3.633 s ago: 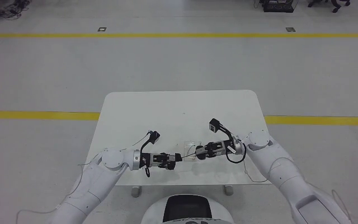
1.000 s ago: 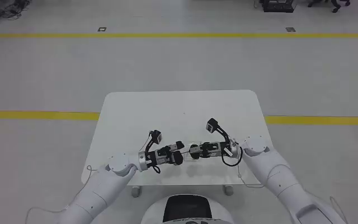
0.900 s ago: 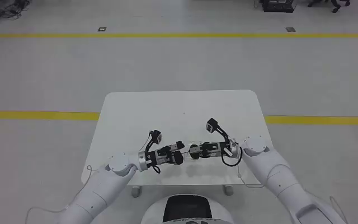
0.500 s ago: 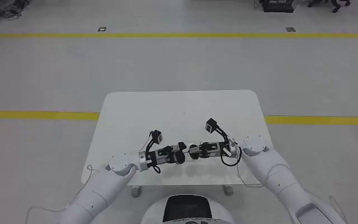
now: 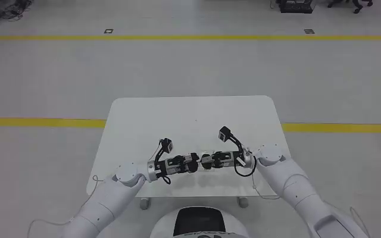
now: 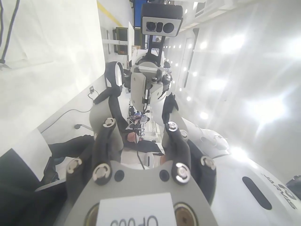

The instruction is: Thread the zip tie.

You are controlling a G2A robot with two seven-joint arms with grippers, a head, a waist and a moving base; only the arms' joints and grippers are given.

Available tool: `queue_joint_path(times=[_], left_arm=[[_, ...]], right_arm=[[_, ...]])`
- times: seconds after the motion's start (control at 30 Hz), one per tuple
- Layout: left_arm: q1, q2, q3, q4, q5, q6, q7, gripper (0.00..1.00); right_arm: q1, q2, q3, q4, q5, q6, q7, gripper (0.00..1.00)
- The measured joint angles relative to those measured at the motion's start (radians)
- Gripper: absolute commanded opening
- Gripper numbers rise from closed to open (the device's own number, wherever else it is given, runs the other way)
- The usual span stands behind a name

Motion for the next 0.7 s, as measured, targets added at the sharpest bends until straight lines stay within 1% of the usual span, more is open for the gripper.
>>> queue_joint_path(times=[0.03,0.13,0.33,0.57,0.7], left_arm=[[0.0,0.0,-0.001,0.0,0.0,0.0,-0.001,0.33],[0.001,-0.001,-0.002,0.0,0.0,0.0,-0.004,0.25],[0.002,-0.002,-0.003,0.001,0.001,0.0,-0.004,0.19],[0.002,-0.004,-0.002,0.001,0.006,0.0,-0.004,0.18],[0.003,-0.005,-0.002,0.002,0.006,0.0,-0.002,0.15]], right_arm=[[0.0,0.0,-0.001,0.001,-0.002,0.001,-0.001,0.0],[0.0,0.0,-0.002,0.004,-0.007,0.002,-0.006,0.0],[-0.001,0.001,-0.004,0.006,-0.016,0.008,-0.017,0.0],[-0.001,0.001,-0.008,0.008,-0.024,0.016,-0.027,0.0],[0.0,0.001,-0.01,0.009,-0.035,0.022,-0.041,0.0]])
